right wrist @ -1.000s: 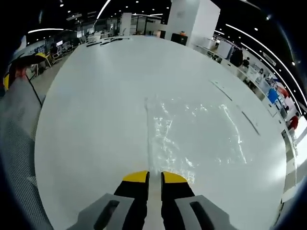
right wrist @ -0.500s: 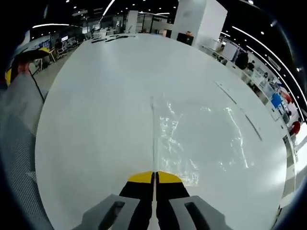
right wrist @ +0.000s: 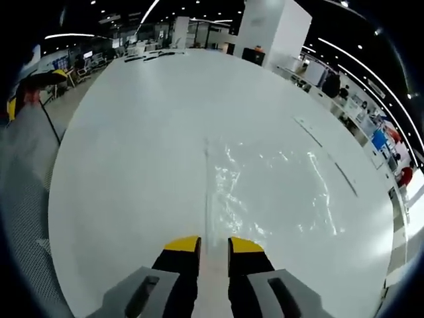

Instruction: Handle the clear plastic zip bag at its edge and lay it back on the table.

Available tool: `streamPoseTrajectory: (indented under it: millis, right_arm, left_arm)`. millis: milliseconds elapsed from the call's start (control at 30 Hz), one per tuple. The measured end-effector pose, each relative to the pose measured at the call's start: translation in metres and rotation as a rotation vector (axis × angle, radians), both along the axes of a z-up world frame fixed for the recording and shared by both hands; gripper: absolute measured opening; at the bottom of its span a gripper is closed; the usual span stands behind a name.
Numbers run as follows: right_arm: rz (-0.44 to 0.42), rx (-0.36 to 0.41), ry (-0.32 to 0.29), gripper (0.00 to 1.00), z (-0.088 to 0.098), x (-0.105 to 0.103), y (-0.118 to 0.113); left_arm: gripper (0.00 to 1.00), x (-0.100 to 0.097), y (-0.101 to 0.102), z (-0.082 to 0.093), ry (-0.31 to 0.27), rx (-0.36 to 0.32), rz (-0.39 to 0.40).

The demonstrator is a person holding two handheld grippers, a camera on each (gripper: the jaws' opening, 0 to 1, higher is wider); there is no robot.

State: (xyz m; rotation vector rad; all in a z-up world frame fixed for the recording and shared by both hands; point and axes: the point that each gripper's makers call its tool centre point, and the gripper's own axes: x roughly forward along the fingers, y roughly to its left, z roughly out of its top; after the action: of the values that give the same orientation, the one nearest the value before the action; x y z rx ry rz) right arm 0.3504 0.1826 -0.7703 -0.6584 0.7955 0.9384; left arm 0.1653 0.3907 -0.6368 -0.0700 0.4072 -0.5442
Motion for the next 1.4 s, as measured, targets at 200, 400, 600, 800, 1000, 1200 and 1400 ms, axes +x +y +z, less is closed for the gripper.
streamPoseTrajectory:
  millis: [200,400,600,800,1000,1200,1400]
  right_arm:
    - [0.022,-0.022,0.020,0.15,-0.007,-0.002,-0.004]
    - [0.042,-0.020,0.026,0.03,-0.009,-0.001,-0.003]
    - [0.026,0.002,0.045,0.02,-0.009,-0.002,-0.002]
    - [0.048,-0.007,0.048,0.00,-0.009,-0.006,0.000]
    - [0.029,-0.001,0.068,0.00,-0.010,-0.006,-0.002]
    - [0.004,0.017,0.056,0.00,0.000,-0.006,-0.001]
    - [0.033,-0.001,0.040,0.07,-0.003,-0.005,-0.007]
  left_arm:
    - [0.71,0.000,0.000,0.000,0.001,-0.001,-0.001]
    - [0.71,0.000,0.002,-0.002,0.003,-0.003,0.001]
    - [0.71,0.001,0.001,-0.001,0.004,-0.002,0.003]
    - [0.71,0.001,0.002,-0.001,0.004,-0.001,0.006]
    - [0.71,0.001,0.002,-0.001,0.004,0.000,0.006]
    - [0.71,0.001,0.002,-0.002,0.004,0.000,0.003]
    - [0.71,0.000,0.000,0.001,0.001,-0.002,0.005]
